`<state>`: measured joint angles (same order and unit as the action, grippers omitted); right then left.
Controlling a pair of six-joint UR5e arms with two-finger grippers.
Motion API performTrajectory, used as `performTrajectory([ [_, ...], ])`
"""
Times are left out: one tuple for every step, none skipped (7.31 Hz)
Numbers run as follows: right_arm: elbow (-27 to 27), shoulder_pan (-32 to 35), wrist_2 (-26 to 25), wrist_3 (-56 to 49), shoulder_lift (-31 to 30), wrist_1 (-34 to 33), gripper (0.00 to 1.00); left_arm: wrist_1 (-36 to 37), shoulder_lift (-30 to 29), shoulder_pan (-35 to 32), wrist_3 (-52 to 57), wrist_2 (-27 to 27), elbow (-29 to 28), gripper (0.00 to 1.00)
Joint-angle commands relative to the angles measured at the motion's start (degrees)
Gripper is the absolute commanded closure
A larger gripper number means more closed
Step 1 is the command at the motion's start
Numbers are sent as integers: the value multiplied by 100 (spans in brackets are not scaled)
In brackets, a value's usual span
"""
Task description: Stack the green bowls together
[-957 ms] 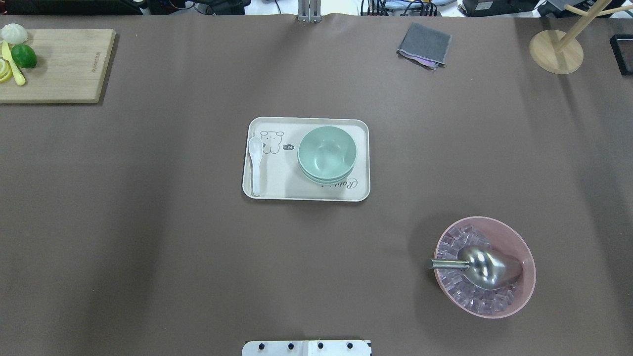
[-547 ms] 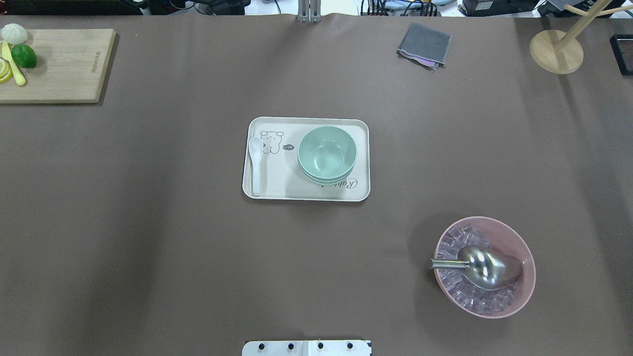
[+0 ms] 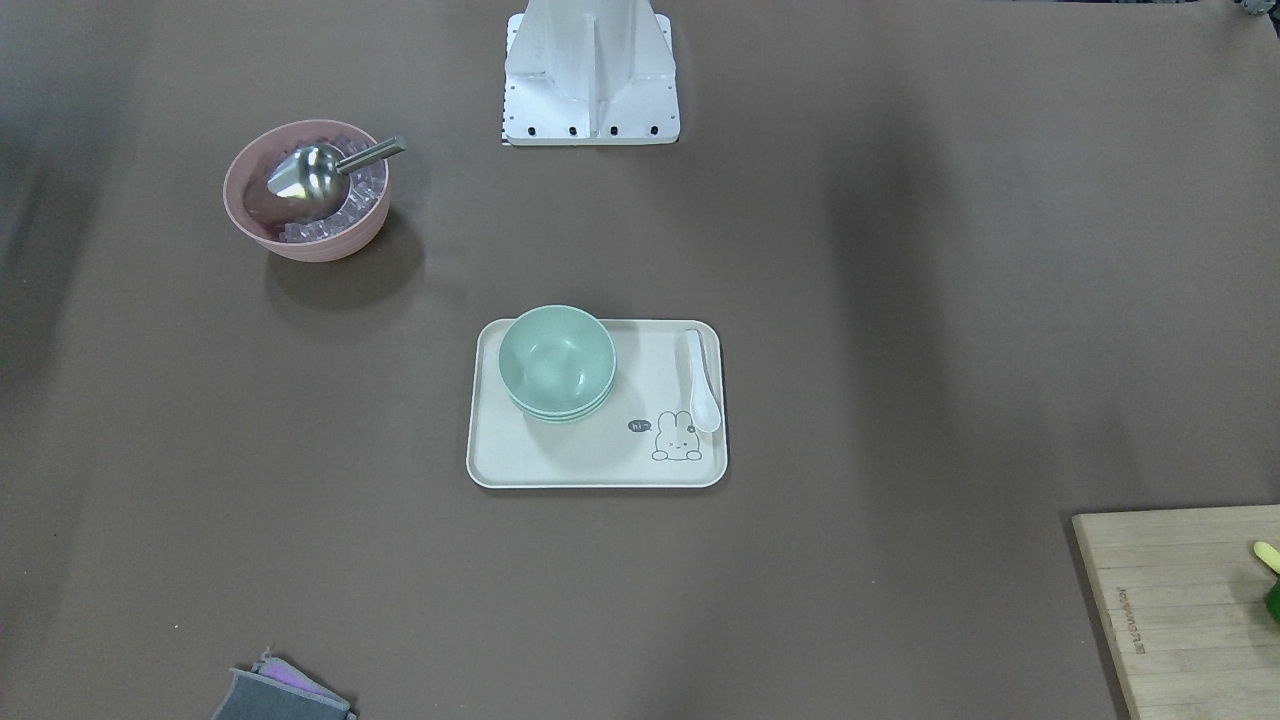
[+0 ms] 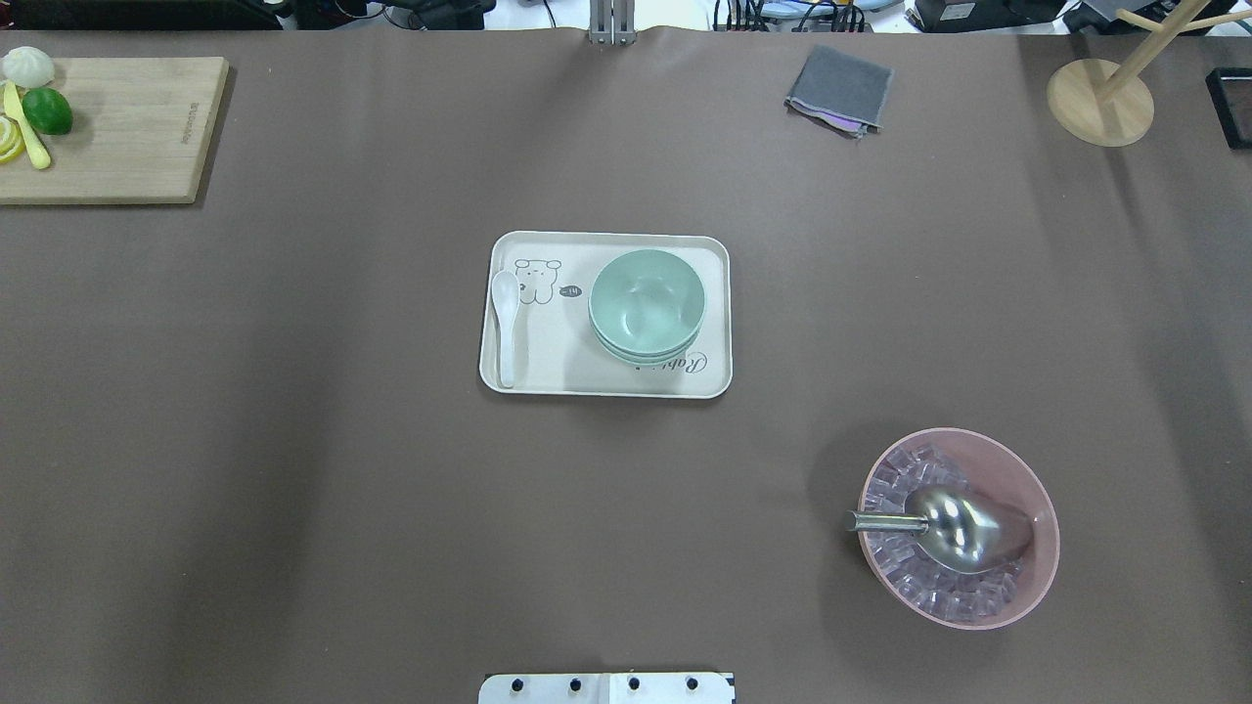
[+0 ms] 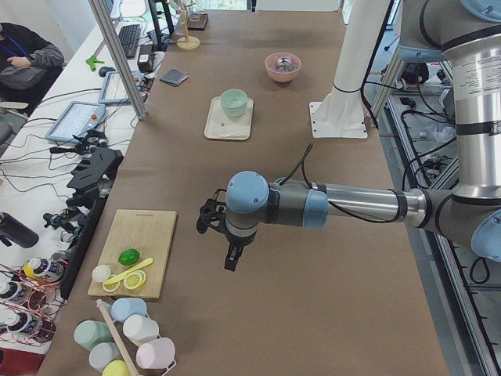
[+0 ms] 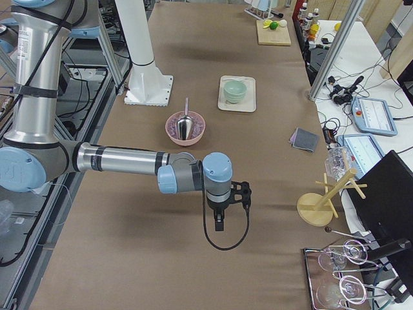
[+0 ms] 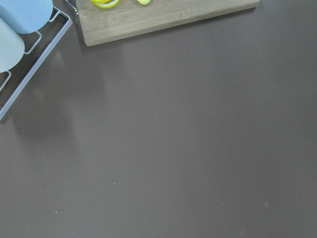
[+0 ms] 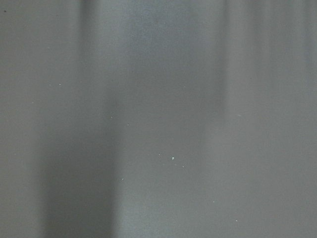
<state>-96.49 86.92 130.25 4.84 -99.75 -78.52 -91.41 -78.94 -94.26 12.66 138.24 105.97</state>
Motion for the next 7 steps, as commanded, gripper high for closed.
performTrajectory([
  [-10,0,0,-1,0,3,0,0,1,-4,0,1,12,1],
  [-10,0,44,-1,0,3,0,0,1,-4,0,1,12,1],
  [-2,0,166,-1,0,3,0,0,1,-4,0,1,12,1],
  [-2,0,185,-1,0,3,0,0,1,-4,0,1,12,1],
  [7,0,185,-1,0,3,0,0,1,-4,0,1,3,1],
  [7,0,185,-9,0,3,0,0,1,4,0,1,-6,1],
  [7,0,185,-9,0,3,0,0,1,5,0,1,-15,1],
])
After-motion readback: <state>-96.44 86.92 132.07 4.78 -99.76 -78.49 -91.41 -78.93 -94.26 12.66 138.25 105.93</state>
